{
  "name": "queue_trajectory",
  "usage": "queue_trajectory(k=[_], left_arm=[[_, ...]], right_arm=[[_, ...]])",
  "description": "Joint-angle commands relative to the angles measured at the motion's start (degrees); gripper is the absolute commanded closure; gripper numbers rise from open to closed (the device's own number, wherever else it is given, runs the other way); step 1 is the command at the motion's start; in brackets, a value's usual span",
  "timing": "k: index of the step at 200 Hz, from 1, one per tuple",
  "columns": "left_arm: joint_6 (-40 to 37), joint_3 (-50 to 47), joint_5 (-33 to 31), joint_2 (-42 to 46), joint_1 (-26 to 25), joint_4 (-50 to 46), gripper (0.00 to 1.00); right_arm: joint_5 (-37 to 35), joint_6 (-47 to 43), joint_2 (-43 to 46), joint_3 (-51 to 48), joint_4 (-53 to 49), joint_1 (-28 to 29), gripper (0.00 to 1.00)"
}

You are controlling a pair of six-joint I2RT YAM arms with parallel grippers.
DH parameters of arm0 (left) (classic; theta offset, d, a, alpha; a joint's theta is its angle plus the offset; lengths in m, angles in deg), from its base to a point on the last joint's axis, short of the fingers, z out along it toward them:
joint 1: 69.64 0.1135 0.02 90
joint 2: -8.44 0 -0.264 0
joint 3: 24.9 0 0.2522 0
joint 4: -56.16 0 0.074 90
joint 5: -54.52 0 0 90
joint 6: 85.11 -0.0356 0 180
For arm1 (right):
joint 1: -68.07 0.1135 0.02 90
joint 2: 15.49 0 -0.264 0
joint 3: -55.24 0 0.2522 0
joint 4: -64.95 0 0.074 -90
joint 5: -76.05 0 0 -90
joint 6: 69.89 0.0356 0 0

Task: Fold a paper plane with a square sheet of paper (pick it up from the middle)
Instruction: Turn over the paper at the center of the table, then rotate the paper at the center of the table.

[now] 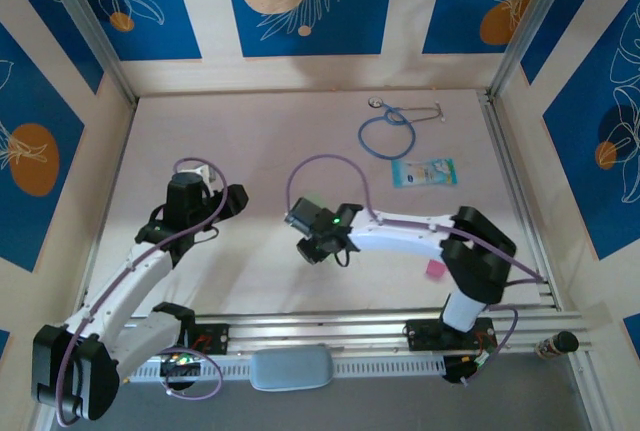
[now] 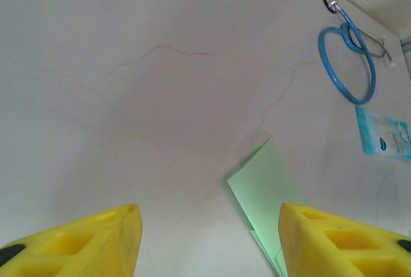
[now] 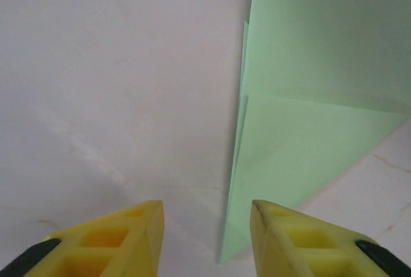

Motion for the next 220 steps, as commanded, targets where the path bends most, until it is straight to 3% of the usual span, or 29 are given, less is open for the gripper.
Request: queue_trajectory(k=[1, 32, 71, 109, 154, 174, 202, 220], left_arm=[[-0.27, -0.57, 5.16, -1.42, 0.70, 1.25, 0.44], [0.82, -0.67, 11.90, -5.16, 0.69, 4.73, 0.56], [3.70, 0.05, 18.18, -9.77, 0.70, 6.86, 0.66], [6.75, 0.60, 16.57, -11.11, 0.78, 3.31, 0.68], [10.75, 0.62, 11.44, -10.00, 0.79, 0.54, 0.74], [11.70, -0.55, 12.47, -7.90, 0.70, 3.66, 0.74], [6.85, -0.10, 16.45, -6.08, 0.61, 5.55, 0.72], [7.71, -1.23, 17.24, -4.13, 0.59, 6.08, 0.72]], right_arm=[[15.32, 6.76, 5.75, -5.49, 9.66, -6.96, 0.65], [28.54, 13.81, 6.85, -11.82, 17.96, -16.52, 0.86], [34.64, 17.79, 2.80, -12.95, 22.09, -20.97, 0.92], [33.24, 21.02, 0.59, -11.21, 17.68, -21.56, 0.91], [38.11, 25.63, 2.84, -8.44, 9.32, -22.64, 0.91], [37.58, 25.73, 1.96, -7.07, 9.05, -23.10, 0.92], [36.74, 24.24, -1.05, -5.58, 10.67, -23.05, 0.91], [31.42, 26.79, -0.53, -4.34, 7.46, -21.62, 0.92]])
